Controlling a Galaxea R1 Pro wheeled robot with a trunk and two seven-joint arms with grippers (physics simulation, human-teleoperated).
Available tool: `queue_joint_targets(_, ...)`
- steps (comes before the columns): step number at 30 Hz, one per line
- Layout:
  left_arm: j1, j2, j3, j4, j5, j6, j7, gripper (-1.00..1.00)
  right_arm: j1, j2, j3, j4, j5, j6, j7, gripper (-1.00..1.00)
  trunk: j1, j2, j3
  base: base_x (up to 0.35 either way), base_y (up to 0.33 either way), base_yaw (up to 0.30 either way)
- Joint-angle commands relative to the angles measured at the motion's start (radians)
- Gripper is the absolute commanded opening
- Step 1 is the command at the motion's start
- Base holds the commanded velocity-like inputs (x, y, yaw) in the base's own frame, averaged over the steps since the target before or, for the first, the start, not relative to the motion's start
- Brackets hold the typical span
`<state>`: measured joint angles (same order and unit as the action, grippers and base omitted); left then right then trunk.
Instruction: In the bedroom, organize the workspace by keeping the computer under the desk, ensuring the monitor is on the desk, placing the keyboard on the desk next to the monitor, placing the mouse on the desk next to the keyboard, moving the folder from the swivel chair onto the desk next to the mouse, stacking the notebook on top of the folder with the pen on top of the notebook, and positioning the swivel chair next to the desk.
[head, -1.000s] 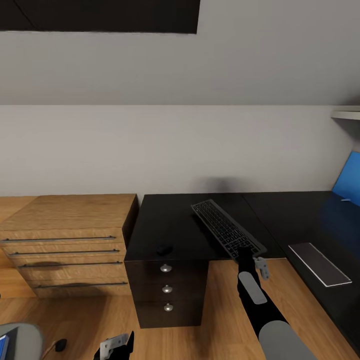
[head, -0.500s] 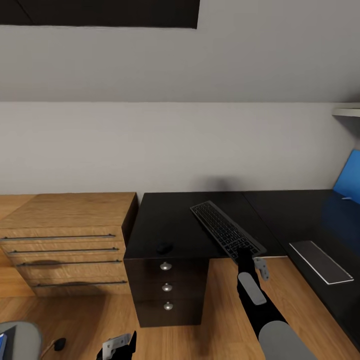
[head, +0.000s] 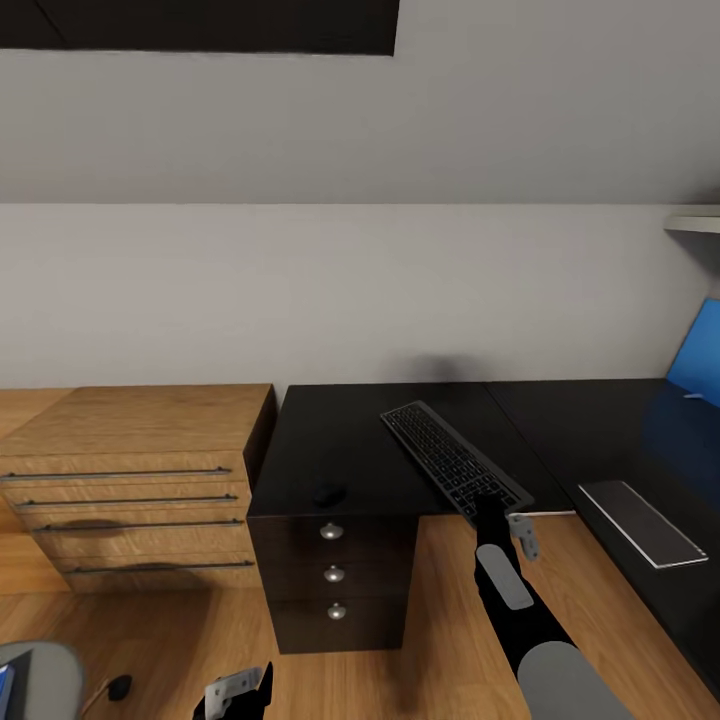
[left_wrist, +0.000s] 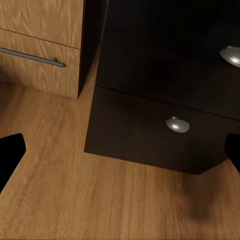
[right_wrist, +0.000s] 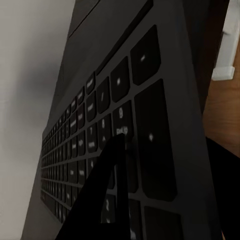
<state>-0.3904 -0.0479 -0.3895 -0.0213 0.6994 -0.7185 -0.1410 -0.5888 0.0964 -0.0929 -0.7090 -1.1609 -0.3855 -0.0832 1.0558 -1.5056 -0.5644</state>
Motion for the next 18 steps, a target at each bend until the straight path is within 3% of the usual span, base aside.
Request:
queue_joint_targets(1, 0.000, 0.000, -0.003, 0.001, 0.011, -0.003, -0.008, 1.00, 0.000, 0.000, -0.001, 0.023, -0.027, -0.006, -0.006, -1.00, 0.000, 0.000, -0.001, -0.057, 0.000, 0.000)
queue_joint_targets(18, -0.001, 0.000, -0.003, 0.001, 0.011, -0.004, -0.009, 1.00, 0.000, 0.000, -0.001, 0.023, -0.026, -0.006, -0.006, -1.00, 0.000, 0.000, -0.001, -0.020, 0.000, 0.000)
